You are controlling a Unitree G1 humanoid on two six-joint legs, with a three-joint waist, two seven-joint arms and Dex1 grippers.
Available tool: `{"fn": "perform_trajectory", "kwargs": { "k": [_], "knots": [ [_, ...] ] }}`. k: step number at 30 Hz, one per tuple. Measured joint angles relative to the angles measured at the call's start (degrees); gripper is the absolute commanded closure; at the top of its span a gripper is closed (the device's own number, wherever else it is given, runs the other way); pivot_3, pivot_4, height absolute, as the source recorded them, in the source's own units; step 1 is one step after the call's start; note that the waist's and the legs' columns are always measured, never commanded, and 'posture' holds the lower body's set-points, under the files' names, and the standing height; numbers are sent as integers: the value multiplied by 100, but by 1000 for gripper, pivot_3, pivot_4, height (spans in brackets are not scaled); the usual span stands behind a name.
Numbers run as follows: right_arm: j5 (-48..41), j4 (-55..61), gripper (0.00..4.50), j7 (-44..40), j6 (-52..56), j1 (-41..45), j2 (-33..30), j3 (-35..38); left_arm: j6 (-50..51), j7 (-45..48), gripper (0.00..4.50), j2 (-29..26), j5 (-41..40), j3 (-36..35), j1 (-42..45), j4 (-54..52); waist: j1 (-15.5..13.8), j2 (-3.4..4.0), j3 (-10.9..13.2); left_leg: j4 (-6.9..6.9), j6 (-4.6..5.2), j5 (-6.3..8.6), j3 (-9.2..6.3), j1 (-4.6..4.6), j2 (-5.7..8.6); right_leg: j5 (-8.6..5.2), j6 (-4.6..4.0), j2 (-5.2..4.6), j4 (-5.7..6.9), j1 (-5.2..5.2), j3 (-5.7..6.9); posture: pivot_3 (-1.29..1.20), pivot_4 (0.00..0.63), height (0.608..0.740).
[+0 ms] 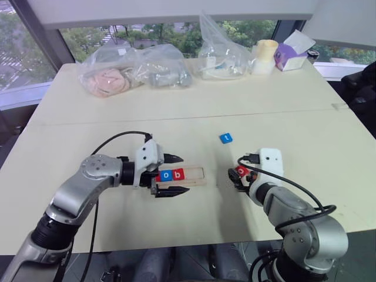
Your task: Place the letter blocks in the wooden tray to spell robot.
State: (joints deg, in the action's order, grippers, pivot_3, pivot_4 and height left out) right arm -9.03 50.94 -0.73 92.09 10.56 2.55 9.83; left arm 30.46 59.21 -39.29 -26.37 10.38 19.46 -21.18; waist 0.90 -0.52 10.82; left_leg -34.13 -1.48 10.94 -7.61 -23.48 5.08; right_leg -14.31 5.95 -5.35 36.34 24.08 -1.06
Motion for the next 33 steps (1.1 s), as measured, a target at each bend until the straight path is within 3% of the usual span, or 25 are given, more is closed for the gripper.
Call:
{"fn": "perform_trajectory", "kwargs": {
  "k": [2, 3, 6, 10, 13, 17, 21, 33],
  "knots": [
    [-170, -88, 34, -306, -11, 33, -405, -95, 3, 15, 0, 0, 11, 2, 16, 15, 5, 1, 1, 0, 0, 0, 1, 0, 1, 0, 0, 0, 0, 0, 0, 0, 150, 740],
    [-337, -210, 34, -641, -90, 137, -1052, -188, 5, 42, 0, -6, 11, 2, 23, 14, 4, 2, 2, -4, 0, 0, 5, 0, 4, 0, 1, -4, -2, -5, 0, 0, 150, 740],
    [-713, -748, 34, -1584, -805, 553, -2054, 382, 16, 158, 0, -143, 10, -2, 21, 14, -10, -2, 3, -8, 1, 0, 6, 2, 4, 3, 7, -4, -7, -16, 6, 0, 150, 740],
    [-896, -1576, 34, -3199, -2838, 312, -3830, 85, 13, 286, 0, -264, 11, -7, 40, 33, -16, -2, 5, -5, 8, 4, 18, 3, 4, -2, 17, -6, -24, -31, 19, 0, 150, 740],
    [-895, -2361, 34, -4472, -4427, 73, -4694, -124, 12, 336, 0, -398, 12, -40, 43, 42, 0, -7, 7, -7, 13, 7, 25, 4, 4, 6, 39, -10, -27, -35, 15, 0, 150, 740],
    [-864, -3452, 34, -5704, -6024, -62, -5210, -307, 46, 438, 0, -639, -49, -133, -155, -97, 6, -9, 8, -9, 13, 7, 21, 8, 3, 5, 34, -12, -25, -37, 12, 0, 150, 740],
    [-797, -4099, 34, -6129, -6735, 53, -5222, -587, 109, 534, 0, -871, -143, -262, -335, -367, -10, -9, 9, -11, 12, 7, 12, 8, 2, -2, 16, -19, -24, -37, 10, 0, 150, 740],
    [-525, -4402, 34, -5650, -6390, 210, -4726, -1324, 434, 219, 0, -1015, -377, -470, -635, -937, -35, -10, 9, -11, 11, 7, 5, 7, 4, -3, 14, -22, -24, -37, 9, 0, 150, 740]
  ]
}}
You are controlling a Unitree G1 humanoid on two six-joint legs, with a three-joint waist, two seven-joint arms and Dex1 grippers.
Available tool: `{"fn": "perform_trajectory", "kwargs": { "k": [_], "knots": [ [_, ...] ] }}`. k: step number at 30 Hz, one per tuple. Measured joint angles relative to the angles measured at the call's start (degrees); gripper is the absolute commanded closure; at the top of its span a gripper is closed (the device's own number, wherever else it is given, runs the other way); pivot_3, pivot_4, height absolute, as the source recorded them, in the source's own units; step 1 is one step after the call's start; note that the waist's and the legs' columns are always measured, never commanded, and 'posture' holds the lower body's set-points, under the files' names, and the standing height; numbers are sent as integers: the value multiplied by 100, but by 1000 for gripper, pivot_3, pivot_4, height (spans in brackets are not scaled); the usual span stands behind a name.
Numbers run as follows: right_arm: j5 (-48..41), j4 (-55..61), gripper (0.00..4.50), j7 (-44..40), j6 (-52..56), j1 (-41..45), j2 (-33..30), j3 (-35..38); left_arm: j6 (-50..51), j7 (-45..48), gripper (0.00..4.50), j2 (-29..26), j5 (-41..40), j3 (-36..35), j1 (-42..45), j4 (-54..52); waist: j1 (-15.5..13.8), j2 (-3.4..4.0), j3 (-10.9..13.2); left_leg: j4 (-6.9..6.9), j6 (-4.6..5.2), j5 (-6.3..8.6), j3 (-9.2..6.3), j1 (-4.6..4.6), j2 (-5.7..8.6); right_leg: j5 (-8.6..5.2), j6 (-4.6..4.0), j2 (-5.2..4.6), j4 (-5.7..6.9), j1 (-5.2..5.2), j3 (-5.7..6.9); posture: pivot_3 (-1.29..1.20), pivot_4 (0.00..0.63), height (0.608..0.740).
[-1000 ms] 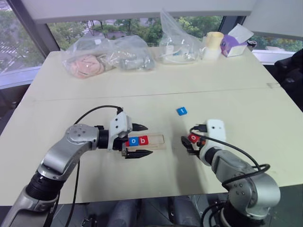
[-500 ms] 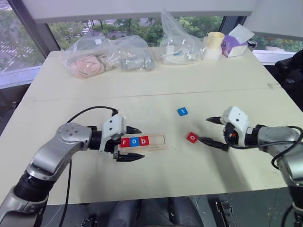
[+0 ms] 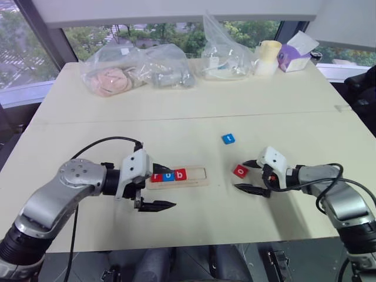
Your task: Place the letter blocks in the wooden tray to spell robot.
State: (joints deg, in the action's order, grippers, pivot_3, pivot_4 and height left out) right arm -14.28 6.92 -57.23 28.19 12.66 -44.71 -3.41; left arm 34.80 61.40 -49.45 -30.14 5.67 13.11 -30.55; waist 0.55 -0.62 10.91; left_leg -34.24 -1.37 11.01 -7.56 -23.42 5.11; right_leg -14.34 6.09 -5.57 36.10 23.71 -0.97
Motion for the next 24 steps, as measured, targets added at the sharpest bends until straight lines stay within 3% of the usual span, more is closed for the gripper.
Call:
{"fn": "perform_trajectory", "kwargs": {
  "k": [3, 7, 8, 14, 24],
  "knots": [
    [56, 0, 918, 170, -10, 5, 106, -9, -26, -28, 0, -10, 91, 22, -20, 0, 6, 0, 0, 0, 0, 0, 0, 0, 0, 0, 0, 1, 0, 0, 0, 0, 150, 740],
    [113, -1, 3025, 292, -18, 0, 102, -6, -33, -23, 0, -21, 98, 21, -22, 4, 3, 0, 0, 0, 0, 0, 0, 0, 0, 0, 0, 1, 0, 0, 0, 0, 150, 740],
    [114, 12, 3343, 297, -22, -10, 101, -6, -35, -21, 0, -21, 100, 21, -22, 7, 3, 0, 0, 0, 0, 0, 0, 0, 0, 0, 0, 1, 0, 0, 1, 0, 150, 740],
    [112, 156, 3329, 419, 6, 73, 235, -54, -37, -12, 0, -57, 142, 7, 1, 107, 28, 1, 0, 0, 0, 0, 1, 1, -2, 1, -1, 2, 2, 2, -1, 0, 150, 740],
    [-14, 533, 3329, -240, 134, 1645, 752, -1138, -43, 69, 0, -667, 129, -812, -749, 329, 1, -2, 2, 2, 0, 0, -3, -2, 0, 2, -3, 1, -1, 5, -1, 0, 150, 740]
  ]
}}
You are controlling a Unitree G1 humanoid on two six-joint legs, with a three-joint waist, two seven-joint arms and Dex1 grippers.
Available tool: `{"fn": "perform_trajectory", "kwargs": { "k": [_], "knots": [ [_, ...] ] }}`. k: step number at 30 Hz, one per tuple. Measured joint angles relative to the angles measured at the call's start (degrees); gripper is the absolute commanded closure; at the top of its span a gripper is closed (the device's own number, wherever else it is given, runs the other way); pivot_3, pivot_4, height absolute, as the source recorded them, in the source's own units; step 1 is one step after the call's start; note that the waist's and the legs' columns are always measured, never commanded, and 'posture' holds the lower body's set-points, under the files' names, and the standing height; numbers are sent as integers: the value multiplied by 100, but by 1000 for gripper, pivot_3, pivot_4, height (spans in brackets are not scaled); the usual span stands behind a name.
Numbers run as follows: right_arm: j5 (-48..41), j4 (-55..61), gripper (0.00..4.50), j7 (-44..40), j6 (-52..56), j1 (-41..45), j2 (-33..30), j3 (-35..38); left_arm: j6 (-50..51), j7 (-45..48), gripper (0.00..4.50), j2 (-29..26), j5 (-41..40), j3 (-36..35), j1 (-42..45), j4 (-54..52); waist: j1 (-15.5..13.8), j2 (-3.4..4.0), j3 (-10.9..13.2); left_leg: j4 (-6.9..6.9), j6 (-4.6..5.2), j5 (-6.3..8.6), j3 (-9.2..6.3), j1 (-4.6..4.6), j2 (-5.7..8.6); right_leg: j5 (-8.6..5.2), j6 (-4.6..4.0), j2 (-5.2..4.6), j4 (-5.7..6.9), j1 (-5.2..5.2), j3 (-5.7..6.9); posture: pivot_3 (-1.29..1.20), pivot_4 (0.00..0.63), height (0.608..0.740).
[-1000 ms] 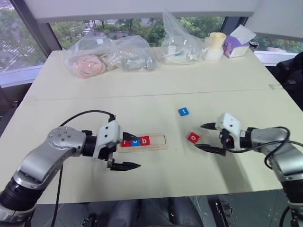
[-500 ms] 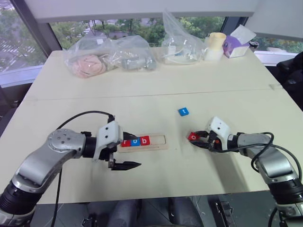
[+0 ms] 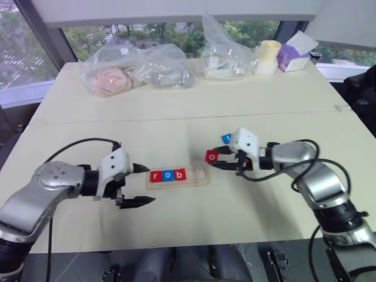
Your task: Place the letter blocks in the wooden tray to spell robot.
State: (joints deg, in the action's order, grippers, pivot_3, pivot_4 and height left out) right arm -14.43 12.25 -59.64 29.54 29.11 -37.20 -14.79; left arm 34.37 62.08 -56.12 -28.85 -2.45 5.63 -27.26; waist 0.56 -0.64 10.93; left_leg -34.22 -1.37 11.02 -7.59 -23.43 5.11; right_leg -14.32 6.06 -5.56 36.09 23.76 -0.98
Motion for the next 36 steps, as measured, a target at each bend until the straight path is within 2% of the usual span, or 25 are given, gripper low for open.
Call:
{"fn": "perform_trajectory", "kwargs": {
  "k": [10, 23, 29, 30, 36],
  "knots": [
    [601, -921, 3329, -488, -502, 448, 299, -981, 89, -423, 0, 136, -53, -181, -411, -440, 28, -1, 0, 2, -1, 0, 1, -1, -2, 1, 0, 3, 6, 11, -2, 0, 150, 740],
    [877, -1516, 3329, -659, -1048, 674, 692, -1065, 348, -823, 0, 221, -227, -305, -565, -763, 23, 0, 0, 2, -3, -1, 2, 0, 0, 2, 1, 11, 9, 11, -2, 0, 150, 740],
    [1048, -1790, 318, -676, -1320, 693, 763, -1066, 376, -879, 0, 222, -240, -301, -571, -763, 24, 0, 0, 2, -3, -2, 2, 0, 0, 2, 1, 12, 9, 11, -3, 0, 150, 740],
    [1087, -1812, 17, -663, -1357, 694, 776, -1066, 376, -881, 0, 225, -240, -298, -561, -762, 24, 0, 0, 1, -3, -2, 2, 0, 0, 2, 1, 12, 9, 11, -2, 0, 150, 740],
    [1105, -1797, 17, -543, -1363, 692, 813, -980, 363, -881, 0, 240, -234, -283, -507, -746, 24, 0, 0, 2, -4, -2, 2, 0, 0, 2, 1, 13, 10, 11, -3, 0, 150, 740]
  ]
}}
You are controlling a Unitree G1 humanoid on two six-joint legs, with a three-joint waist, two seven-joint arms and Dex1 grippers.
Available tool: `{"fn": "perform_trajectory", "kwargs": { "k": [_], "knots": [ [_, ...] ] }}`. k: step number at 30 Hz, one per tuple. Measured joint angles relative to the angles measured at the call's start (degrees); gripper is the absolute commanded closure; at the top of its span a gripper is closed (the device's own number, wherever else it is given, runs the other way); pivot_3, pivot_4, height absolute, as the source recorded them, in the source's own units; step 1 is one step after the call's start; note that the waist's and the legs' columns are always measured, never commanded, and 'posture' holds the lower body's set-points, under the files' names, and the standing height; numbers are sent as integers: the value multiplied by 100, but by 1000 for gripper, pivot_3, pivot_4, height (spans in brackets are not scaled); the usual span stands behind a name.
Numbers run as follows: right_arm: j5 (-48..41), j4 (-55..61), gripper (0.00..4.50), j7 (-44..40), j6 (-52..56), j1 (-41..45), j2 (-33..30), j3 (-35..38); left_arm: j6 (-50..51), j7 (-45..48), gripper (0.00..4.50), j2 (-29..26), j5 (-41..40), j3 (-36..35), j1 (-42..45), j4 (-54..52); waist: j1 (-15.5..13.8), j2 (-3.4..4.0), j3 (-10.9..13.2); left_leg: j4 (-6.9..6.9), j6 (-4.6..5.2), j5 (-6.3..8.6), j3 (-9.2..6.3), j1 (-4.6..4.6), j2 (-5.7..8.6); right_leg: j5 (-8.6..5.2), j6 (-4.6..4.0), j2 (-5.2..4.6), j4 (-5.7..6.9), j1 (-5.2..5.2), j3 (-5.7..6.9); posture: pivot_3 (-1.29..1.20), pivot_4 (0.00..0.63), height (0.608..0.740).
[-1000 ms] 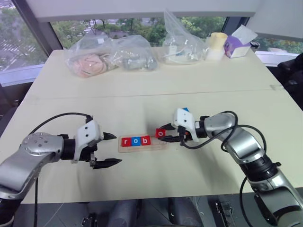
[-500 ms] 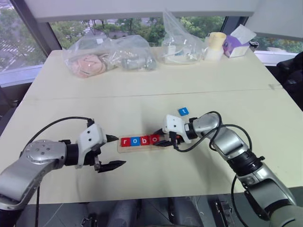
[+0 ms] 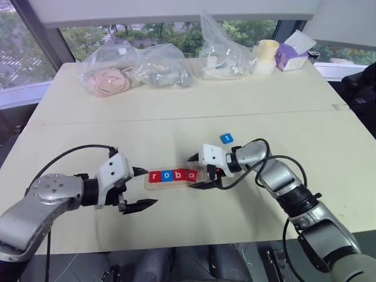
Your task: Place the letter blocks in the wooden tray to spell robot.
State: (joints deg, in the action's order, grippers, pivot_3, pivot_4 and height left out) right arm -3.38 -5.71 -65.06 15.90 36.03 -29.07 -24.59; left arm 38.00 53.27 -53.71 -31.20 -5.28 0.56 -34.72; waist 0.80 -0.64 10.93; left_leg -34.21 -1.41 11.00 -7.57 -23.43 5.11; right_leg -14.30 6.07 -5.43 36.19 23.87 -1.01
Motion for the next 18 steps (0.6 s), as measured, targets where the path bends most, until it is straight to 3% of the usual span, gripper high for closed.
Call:
{"fn": "perform_trajectory", "kwargs": {
  "k": [18],
  "knots": [
    [600, -122, 17, 469, -755, 42, 33, 59, -139, 27, 0, 138, 185, 278, 232, 227, 8, 0, 0, 0, -1, -1, 2, 1, 0, 9, 15, 3, 1, 0, -2, 0, 150, 740]
  ]
}}
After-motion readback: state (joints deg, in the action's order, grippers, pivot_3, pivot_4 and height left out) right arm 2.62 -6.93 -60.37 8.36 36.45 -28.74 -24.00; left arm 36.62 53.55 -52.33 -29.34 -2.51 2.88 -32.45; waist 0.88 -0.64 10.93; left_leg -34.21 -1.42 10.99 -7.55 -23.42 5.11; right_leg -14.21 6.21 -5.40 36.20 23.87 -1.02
